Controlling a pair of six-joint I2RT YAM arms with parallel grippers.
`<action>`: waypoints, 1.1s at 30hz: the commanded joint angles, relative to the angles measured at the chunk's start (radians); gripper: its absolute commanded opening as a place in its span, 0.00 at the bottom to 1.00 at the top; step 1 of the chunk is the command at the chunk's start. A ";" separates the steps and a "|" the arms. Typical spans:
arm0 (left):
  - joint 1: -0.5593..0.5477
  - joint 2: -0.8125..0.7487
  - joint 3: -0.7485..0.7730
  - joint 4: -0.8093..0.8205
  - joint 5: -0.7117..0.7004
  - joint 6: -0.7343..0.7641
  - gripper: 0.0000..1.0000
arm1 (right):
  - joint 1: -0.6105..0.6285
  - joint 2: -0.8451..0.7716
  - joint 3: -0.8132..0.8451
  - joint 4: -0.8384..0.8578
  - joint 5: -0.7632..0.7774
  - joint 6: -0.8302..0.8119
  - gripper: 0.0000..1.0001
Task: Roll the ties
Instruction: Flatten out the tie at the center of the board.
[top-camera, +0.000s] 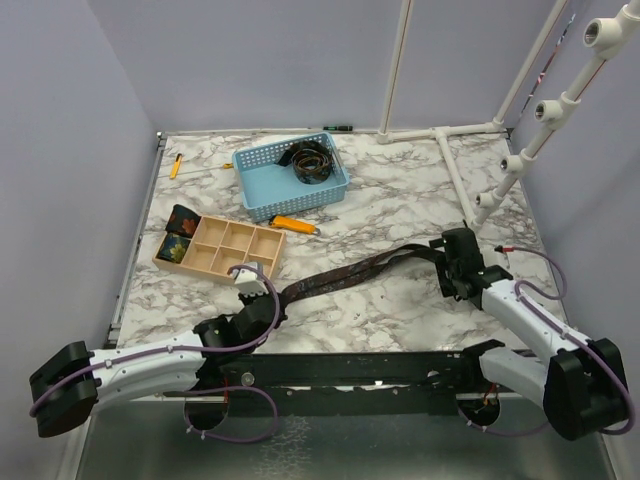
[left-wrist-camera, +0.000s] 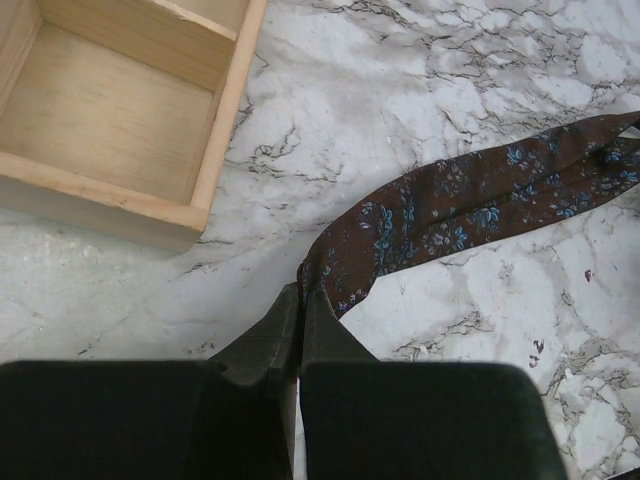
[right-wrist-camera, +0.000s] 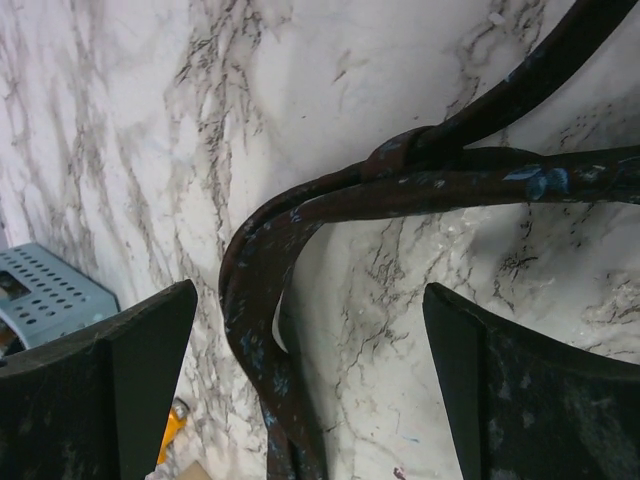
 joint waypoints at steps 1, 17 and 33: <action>-0.001 -0.051 -0.037 -0.028 -0.007 -0.016 0.00 | -0.008 0.085 0.038 0.020 0.064 0.095 1.00; -0.001 -0.122 -0.048 -0.058 0.001 -0.024 0.00 | -0.040 0.284 0.106 0.096 0.108 0.006 0.24; -0.002 -0.131 -0.092 -0.016 -0.025 -0.056 0.00 | -0.040 -0.389 -0.127 0.305 0.059 -0.846 0.22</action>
